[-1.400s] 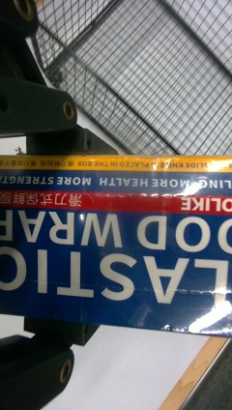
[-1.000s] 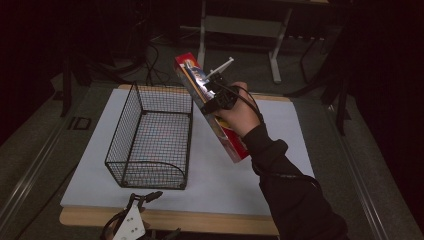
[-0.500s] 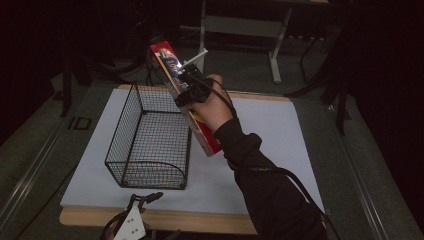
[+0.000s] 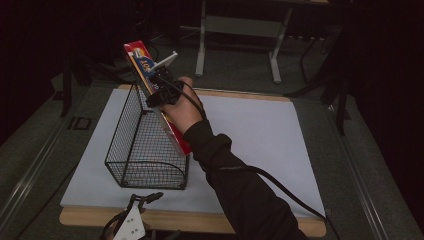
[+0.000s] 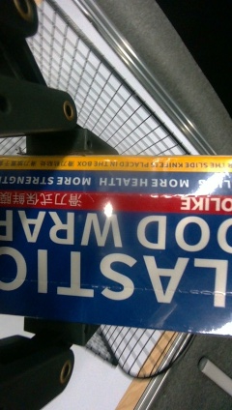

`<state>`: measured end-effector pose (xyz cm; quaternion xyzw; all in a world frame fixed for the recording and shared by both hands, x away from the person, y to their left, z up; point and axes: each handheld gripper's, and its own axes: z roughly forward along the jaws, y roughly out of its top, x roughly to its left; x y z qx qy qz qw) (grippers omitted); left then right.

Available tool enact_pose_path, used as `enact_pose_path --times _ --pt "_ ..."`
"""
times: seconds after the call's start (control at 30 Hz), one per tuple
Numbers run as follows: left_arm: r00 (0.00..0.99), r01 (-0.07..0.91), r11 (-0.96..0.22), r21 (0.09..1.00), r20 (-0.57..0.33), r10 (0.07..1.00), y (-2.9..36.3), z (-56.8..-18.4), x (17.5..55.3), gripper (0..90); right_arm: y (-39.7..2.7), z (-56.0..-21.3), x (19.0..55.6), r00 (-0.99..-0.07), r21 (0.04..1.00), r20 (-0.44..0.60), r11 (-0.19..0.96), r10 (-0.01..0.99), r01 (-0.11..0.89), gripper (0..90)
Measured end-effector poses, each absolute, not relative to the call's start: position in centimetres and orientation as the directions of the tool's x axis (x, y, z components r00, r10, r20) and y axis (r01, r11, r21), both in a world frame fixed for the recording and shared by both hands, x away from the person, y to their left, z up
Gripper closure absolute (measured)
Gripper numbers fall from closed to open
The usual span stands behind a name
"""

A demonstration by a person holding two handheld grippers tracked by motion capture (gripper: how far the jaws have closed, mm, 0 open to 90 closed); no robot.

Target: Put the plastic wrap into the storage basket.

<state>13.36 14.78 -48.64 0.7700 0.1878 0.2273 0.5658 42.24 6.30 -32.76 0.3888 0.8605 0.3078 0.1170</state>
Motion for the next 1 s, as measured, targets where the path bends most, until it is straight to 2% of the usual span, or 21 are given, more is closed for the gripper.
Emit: enact_pose_path --times 0.33,0.73,1.0 --pt "0.827 0.034 -0.283 0.958 0.133 0.546 14.8 -48.7 13.4 1.0 7.9 -35.2 41.7 -0.629 0.698 0.101 0.396 0.77 0.597 39.4" --pt "0.832 0.029 -0.29 0.957 0.138 0.538 14.8 -48.6 13.3 1.0 9.4 -39.1 40.8 -0.639 0.668 0.099 0.425 0.763 0.611 39.1" --pt "0.833 0.026 -0.291 0.956 0.141 0.534 14.8 -48.6 13.2 1.0 9.4 -40.8 41.3 -0.618 0.646 0.052 0.446 0.784 0.62 39.1"
